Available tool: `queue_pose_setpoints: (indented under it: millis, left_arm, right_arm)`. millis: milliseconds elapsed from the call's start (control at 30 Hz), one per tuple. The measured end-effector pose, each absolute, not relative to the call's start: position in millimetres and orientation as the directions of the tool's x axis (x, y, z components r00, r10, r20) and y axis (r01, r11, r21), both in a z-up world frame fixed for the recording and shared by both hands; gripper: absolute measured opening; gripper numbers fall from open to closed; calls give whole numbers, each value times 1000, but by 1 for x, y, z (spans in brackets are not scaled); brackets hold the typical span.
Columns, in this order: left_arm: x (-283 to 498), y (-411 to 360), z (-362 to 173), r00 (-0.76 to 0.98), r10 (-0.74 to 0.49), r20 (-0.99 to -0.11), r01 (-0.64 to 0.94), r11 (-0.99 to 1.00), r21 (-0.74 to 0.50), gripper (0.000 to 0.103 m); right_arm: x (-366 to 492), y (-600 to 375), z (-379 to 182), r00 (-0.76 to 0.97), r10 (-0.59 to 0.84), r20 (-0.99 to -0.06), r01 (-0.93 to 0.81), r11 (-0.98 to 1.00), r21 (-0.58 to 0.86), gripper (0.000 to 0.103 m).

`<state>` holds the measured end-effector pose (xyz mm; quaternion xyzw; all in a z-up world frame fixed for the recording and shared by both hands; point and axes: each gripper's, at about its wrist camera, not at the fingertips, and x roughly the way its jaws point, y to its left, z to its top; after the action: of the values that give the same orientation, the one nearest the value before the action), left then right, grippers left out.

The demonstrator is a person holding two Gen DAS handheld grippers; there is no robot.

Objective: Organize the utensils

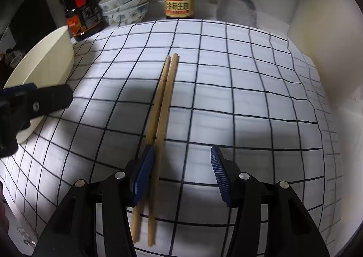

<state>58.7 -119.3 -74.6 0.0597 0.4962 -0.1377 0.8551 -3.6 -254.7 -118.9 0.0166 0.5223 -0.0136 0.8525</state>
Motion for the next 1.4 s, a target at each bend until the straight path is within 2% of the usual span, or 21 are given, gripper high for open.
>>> queue_pose_setpoints:
  millis: [133,167,233,367,400,900,1300,1400]
  left_arm:
    - [57,-120,-76,470,-173,-865,295,955,-30,95]
    - [56,-121,-76,470,-172,-866,295,955,-30,95]
    - [55,-123,-77,470,-171,-866,297,954,-28,95]
    - [51,-128,-75,476,-175,-862,306,952,-24,95]
    - [50,-129,-75,476,-175,-862,307,951,-24,95]
    - [45,-168,-99,456,-180,-871,332,943,-21,95]
    - [44,-199,-132,452,-119,-884,331,943,42,95]
    - [41,-201,-136,462,-112,-880,327,944,51,90]
  right_arm:
    - [1,-252,-120,473,3,-881,16,1000,12,50]
    - [2,-251,-120,477,6,-879,9,1000,12,47]
    - [3,-252,-119,485,15,-875,-8,1000,13,37]
    - [6,-263,-119,481,22,-877,0,1000,25,10]
    - [6,-267,-118,480,36,-877,1,999,41,7]
    - [-16,-307,-118,493,26,-869,69,995,68,6]
    - [-30,-330,-117,507,9,-862,107,992,72,6]
    - [-30,-332,-117,510,16,-860,110,990,83,6]
